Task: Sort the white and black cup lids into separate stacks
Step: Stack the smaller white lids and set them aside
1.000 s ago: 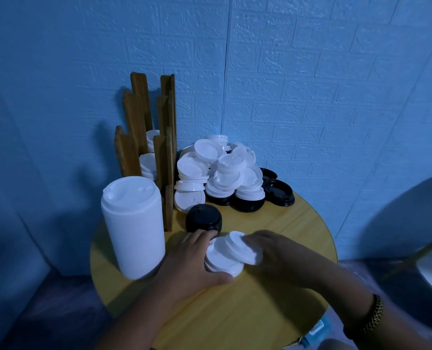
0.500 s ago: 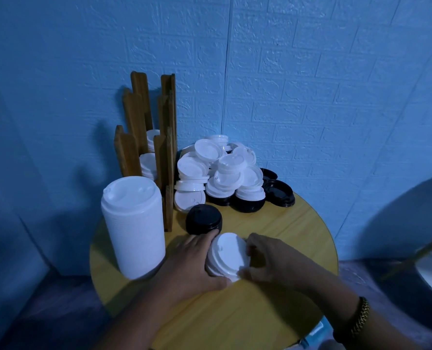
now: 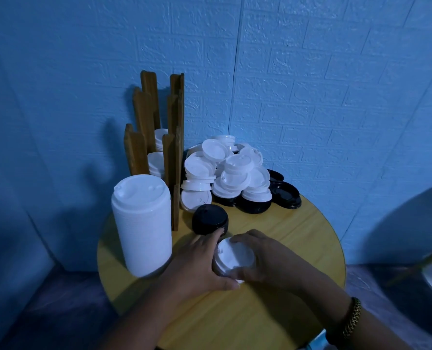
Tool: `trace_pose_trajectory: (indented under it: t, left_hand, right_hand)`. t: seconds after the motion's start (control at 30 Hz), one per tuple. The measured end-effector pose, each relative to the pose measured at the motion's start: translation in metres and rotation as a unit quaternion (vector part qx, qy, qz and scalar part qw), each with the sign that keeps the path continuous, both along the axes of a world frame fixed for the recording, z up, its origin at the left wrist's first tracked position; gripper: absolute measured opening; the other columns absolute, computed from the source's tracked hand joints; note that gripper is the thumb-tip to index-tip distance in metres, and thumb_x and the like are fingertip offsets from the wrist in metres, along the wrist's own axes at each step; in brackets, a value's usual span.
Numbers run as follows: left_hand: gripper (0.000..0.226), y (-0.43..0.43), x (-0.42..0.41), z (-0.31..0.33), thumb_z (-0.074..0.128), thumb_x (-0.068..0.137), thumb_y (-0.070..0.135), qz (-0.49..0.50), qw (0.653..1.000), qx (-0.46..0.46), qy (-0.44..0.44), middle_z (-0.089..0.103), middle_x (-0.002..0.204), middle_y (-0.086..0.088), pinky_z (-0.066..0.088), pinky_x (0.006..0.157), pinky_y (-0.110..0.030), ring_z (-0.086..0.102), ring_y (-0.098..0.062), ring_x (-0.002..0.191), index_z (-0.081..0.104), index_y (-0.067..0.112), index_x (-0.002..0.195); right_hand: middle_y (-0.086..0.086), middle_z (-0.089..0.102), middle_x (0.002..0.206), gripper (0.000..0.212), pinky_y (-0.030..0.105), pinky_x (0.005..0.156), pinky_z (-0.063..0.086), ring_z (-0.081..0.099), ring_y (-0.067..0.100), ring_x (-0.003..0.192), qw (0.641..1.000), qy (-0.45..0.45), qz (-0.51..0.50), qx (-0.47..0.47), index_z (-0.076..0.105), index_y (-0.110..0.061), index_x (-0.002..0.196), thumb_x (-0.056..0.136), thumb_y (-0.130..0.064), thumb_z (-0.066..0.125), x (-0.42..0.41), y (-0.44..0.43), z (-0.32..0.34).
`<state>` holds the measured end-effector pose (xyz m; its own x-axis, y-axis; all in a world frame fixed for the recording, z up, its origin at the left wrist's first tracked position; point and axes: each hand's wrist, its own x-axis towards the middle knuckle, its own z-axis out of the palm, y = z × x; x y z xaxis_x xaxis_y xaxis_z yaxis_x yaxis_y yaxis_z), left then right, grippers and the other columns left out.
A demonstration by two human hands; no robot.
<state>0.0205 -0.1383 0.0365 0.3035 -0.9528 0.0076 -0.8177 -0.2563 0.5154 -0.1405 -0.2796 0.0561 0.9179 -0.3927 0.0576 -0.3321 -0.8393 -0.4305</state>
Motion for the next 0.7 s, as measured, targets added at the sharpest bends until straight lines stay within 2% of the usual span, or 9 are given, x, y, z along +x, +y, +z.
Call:
trace_pose_trajectory:
  t: [0.1, 0.33, 0.47, 0.6, 0.7]
  left_hand:
    - [0.121, -0.001, 0.000, 0.001, 0.078, 0.068, 0.072, 0.001, 1.000, 0.001, 0.001, 0.024, 0.165, 0.011, 0.034, 0.117, -0.035, 0.026, -0.013, 0.148, 0.008, 0.038, 0.161]
    - [0.118, -0.001, 0.000, -0.002, 0.077, 0.066, 0.075, 0.005, 1.000, -0.009, -0.008, 0.030, 0.159, 0.011, 0.039, 0.114, -0.037, 0.031, -0.011, 0.143, 0.014, 0.038, 0.159]
    - [0.113, 0.000, -0.002, -0.001, 0.079, 0.068, 0.071, -0.002, 1.000, -0.015, -0.010, 0.031, 0.157, 0.015, 0.037, 0.112, -0.033, 0.031, -0.008, 0.141, 0.016, 0.039, 0.157]
    - [0.120, -0.001, -0.002, -0.001, 0.076, 0.067, 0.075, -0.002, 1.000, -0.006, -0.026, 0.023, 0.162, 0.015, 0.032, 0.114, -0.034, 0.023, -0.010, 0.147, 0.009, 0.037, 0.159]
    - [0.127, 0.000, 0.000, -0.002, 0.075, 0.065, 0.078, -0.012, 1.000, 0.008, -0.021, 0.015, 0.166, 0.017, 0.027, 0.119, -0.037, 0.016, -0.010, 0.151, 0.000, 0.039, 0.160]
  right_hand:
    - [-0.019, 0.042, 0.122, 0.080, 0.028, 0.084, 0.051, 0.051, 0.005, 0.104, 1.000, -0.010, -0.016, -0.013, 0.037, -0.045, 0.141, 0.072, -0.073, 0.066, -0.002, 0.003, -0.003]
    - [-0.020, 0.039, 0.127, 0.080, 0.019, 0.082, 0.048, 0.049, 0.003, 0.108, 0.999, -0.026, -0.011, 0.042, 0.032, -0.047, 0.145, 0.077, -0.066, 0.068, -0.008, 0.006, -0.002]
    - [-0.019, 0.041, 0.126, 0.077, 0.027, 0.088, 0.053, 0.051, 0.005, 0.109, 0.992, -0.056, -0.048, 0.103, 0.037, -0.041, 0.145, 0.078, -0.065, 0.066, -0.011, 0.002, 0.001]
    - [-0.014, 0.040, 0.125, 0.078, 0.021, 0.080, 0.049, 0.050, 0.007, 0.105, 0.995, -0.036, -0.077, 0.060, 0.038, -0.036, 0.143, 0.078, -0.069, 0.066, -0.012, 0.003, 0.001]
    - [-0.015, 0.041, 0.122, 0.082, 0.025, 0.082, 0.051, 0.050, 0.006, 0.103, 0.995, -0.031, -0.079, 0.049, 0.040, -0.037, 0.140, 0.071, -0.077, 0.063, -0.010, 0.006, 0.002]
